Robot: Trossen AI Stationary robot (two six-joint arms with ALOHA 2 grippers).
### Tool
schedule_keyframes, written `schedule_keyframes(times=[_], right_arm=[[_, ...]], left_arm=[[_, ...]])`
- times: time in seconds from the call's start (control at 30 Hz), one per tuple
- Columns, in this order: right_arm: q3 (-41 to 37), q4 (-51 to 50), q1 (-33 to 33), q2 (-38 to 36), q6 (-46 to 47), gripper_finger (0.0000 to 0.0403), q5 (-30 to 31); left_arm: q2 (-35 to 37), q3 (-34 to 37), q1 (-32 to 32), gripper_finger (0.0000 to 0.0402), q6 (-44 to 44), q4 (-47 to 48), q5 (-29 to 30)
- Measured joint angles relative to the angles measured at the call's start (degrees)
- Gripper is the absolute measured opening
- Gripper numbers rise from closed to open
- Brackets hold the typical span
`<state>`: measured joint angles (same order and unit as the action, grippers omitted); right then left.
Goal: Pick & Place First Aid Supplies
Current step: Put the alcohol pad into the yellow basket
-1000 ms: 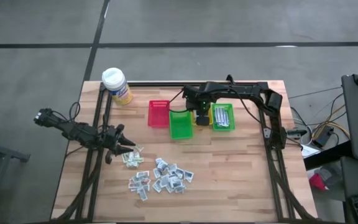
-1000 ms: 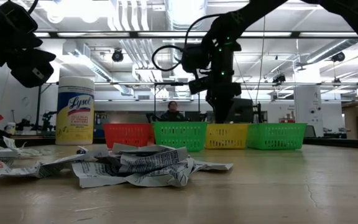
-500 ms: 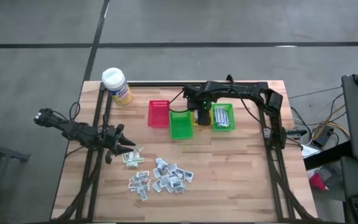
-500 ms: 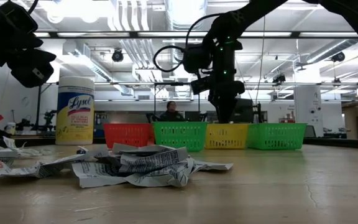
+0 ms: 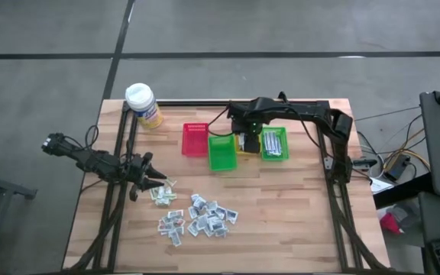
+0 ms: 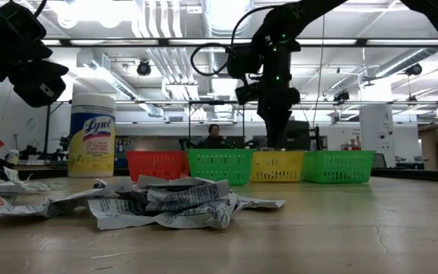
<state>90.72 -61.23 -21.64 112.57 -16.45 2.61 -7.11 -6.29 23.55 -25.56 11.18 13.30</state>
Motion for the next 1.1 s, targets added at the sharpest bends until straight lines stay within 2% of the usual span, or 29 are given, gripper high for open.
schedule_keyframes(times=[0.47, 0.7, 1.1], right_arm=[[0.0, 0.0, 2.6, -5.7, 5.7, 0.0100, -0.2], [0.0, 0.0, 6.6, -7.9, 5.6, 0.0084, -6.2], [0.0, 0.7, 16.3, -9.0, 8.7, 0.0059, -7.8]], left_arm=[[0.0, 0.0, 0.0, 0.0131, 0.5, 0.1, 0.1], [0.0, 0.0, 0.0, 0.0131, 0.5, 0.1, 0.1], [0.0, 0.0, 0.0, 0.0131, 3.1, 0.3, 0.2]])
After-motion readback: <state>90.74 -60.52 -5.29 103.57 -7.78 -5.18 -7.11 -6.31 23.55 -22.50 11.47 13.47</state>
